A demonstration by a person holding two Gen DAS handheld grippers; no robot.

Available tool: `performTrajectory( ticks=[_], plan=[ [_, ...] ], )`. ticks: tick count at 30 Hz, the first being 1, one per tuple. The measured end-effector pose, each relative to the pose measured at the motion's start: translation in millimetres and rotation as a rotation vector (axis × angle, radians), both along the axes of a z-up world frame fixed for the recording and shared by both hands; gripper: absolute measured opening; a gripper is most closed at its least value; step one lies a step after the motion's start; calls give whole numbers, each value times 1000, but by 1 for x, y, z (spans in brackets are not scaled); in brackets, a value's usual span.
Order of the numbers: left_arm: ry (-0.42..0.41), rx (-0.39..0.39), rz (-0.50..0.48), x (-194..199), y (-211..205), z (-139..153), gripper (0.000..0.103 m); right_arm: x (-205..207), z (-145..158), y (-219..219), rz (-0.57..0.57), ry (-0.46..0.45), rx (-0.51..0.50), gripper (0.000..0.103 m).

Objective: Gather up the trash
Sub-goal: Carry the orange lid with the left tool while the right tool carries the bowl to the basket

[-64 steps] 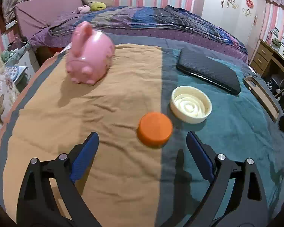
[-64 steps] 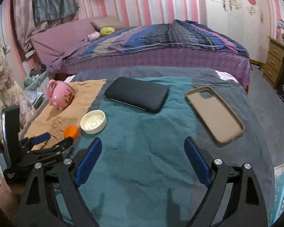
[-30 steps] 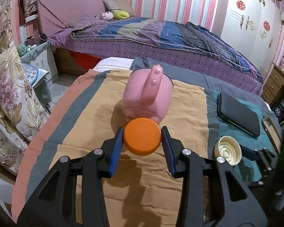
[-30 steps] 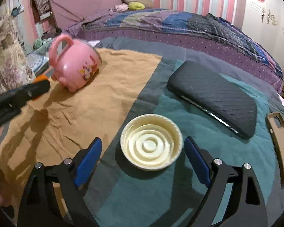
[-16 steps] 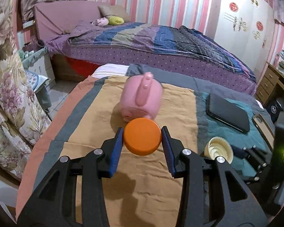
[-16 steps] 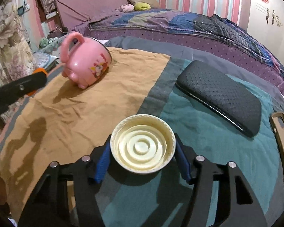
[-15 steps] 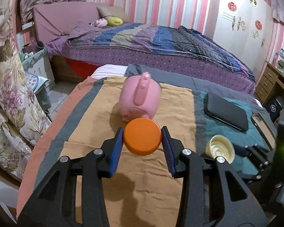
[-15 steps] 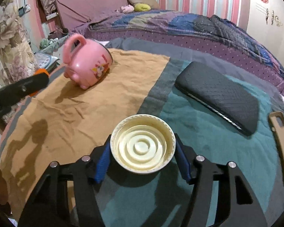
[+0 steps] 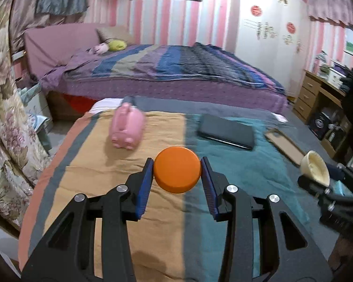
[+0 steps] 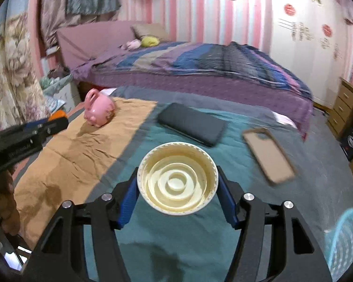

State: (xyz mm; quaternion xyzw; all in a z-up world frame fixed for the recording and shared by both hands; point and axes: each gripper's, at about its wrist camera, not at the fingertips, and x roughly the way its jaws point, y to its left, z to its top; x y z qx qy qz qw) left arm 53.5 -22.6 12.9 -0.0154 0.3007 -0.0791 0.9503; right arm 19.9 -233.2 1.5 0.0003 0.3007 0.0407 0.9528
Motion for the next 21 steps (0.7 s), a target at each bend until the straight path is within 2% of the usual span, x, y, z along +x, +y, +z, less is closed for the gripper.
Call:
performTrajectory(
  ticks=[5, 9, 13, 21],
  plan=[
    [-37, -9, -85, -28, -44, 11, 39, -29, 15, -41, -63, -44, 41, 61],
    [-27, -51, -157, -36, -78, 13, 39, -47, 23, -69, -103, -60, 32, 61],
    [-40, -44, -240, -52, -123, 12, 39, -77, 30, -110, -180, -74, 71, 61],
    [-38, -43, -305, -67, -164, 10, 39, -107, 40, -156, -267, -114, 88, 61]
  ],
)
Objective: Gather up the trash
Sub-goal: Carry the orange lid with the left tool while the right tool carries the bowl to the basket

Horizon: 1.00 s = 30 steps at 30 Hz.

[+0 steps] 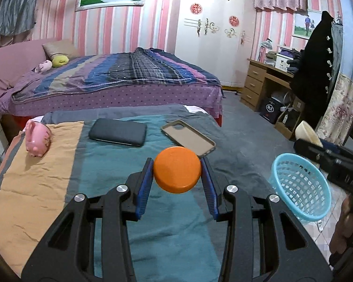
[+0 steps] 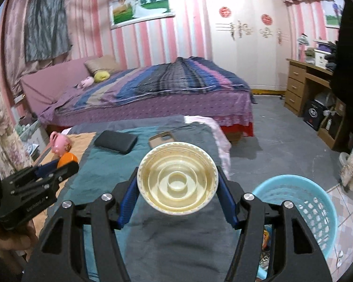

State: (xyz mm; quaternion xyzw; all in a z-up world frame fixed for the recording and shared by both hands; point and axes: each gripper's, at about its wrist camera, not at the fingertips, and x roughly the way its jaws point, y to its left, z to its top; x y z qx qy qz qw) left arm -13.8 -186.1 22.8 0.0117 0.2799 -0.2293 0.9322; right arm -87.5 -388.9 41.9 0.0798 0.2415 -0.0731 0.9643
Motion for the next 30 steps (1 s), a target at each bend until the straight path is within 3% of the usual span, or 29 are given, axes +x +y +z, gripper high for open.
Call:
performTrajectory(
  ticks=[14, 21, 30],
  plan=[
    [21, -8, -62, 7, -47, 1, 39, -12, 11, -49, -86, -45, 58, 61],
    [25, -17, -137, 9, -91, 5, 39, -26, 13, -78, -127, -57, 97, 61],
    [16, -3, -244, -9, -156, 11, 39, -49, 14, -116, -252, -16, 56, 61]
  ],
)
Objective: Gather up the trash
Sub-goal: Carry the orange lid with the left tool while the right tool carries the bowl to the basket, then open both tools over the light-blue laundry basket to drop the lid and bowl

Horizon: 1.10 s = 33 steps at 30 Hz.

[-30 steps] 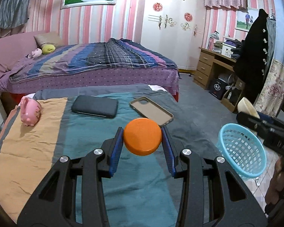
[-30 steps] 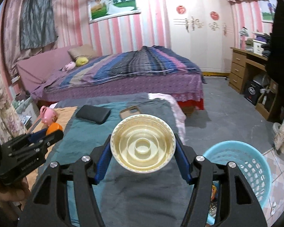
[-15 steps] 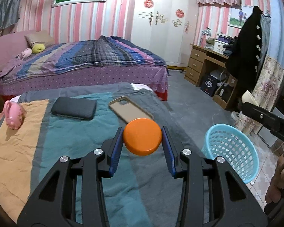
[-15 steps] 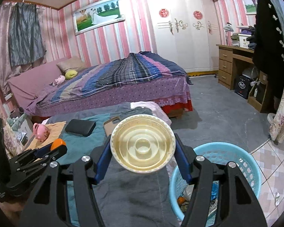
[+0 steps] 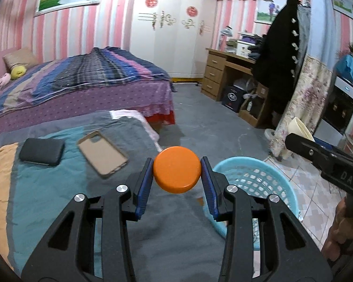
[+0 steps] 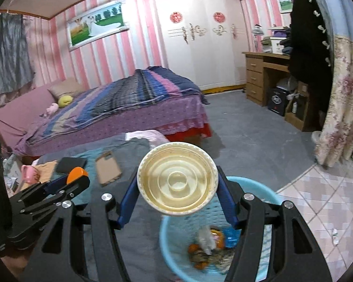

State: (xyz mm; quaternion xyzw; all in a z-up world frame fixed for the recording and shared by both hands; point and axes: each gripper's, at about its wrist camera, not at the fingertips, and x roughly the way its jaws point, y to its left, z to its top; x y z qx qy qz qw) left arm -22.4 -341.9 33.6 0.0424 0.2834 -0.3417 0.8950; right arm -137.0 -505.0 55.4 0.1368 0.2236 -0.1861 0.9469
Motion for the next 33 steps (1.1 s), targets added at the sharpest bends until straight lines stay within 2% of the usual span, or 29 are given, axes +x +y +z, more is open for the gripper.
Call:
performTrajectory(
  ticks=[5, 9, 11, 19, 23, 24, 26, 31, 33],
  plan=[
    [-6, 18, -21, -10, -19, 1, 39, -12, 2, -22, -42, 34, 2, 61],
    [-3, 20, -21, -12, -33, 2, 39, -22, 4, -35, -49, 14, 10, 62],
    [2, 22, -27, -12, -40, 1, 39, -25, 4, -42, -68, -1, 11, 68],
    [57, 18, -88, -4, -78, -15, 39, -19, 4, -61, -78, -28, 25, 70],
    [76, 3, -149, -6, -102, -23, 41, -11, 2, -77, -96, -25, 20, 71],
    [80, 0, -159, -6, -105, -25, 52, -9, 2, -79, -105, -18, 22, 71],
    [89, -12, -165, -4, -108, -27, 67, -6, -1, -85, -118, -1, 28, 71],
    [56, -12, -115, 3, -81, -17, 77, -5, 5, -82, -120, -6, 19, 71],
    [20, -9, -58, 7, -53, -9, 90, -3, 7, -72, -105, -13, 0, 71]
  ],
)
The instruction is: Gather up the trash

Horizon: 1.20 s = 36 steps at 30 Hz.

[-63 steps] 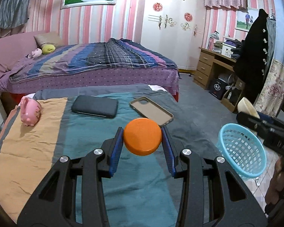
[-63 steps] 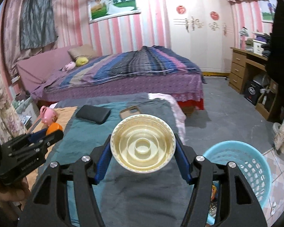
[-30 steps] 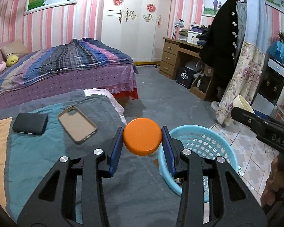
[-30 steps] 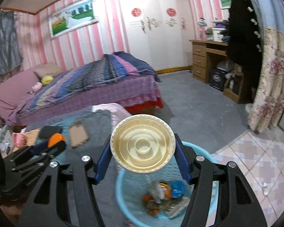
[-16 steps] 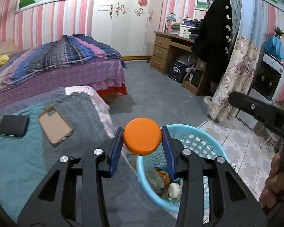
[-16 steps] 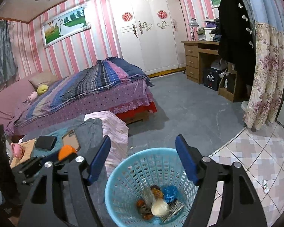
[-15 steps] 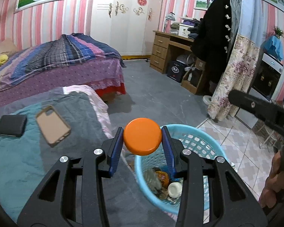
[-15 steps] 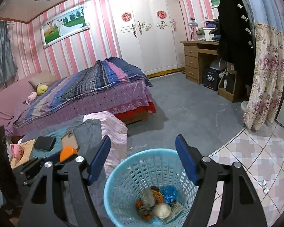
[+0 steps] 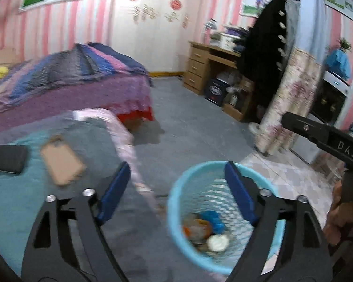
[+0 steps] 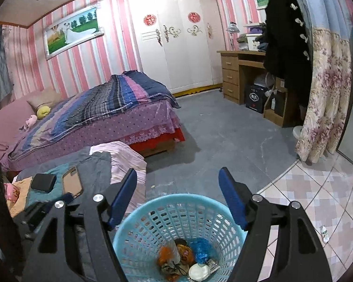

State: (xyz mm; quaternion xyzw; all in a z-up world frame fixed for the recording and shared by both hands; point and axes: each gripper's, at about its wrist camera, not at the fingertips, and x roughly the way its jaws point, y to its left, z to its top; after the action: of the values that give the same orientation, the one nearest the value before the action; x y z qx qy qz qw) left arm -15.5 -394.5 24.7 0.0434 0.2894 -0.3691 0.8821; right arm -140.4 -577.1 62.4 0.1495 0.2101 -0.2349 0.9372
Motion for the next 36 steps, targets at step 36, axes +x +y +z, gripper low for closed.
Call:
performTrajectory(
  ticks=[36],
  plan=[
    [-213, 110, 804, 70, 411, -15, 98, 163, -37, 378, 531, 17, -181, 85]
  ],
)
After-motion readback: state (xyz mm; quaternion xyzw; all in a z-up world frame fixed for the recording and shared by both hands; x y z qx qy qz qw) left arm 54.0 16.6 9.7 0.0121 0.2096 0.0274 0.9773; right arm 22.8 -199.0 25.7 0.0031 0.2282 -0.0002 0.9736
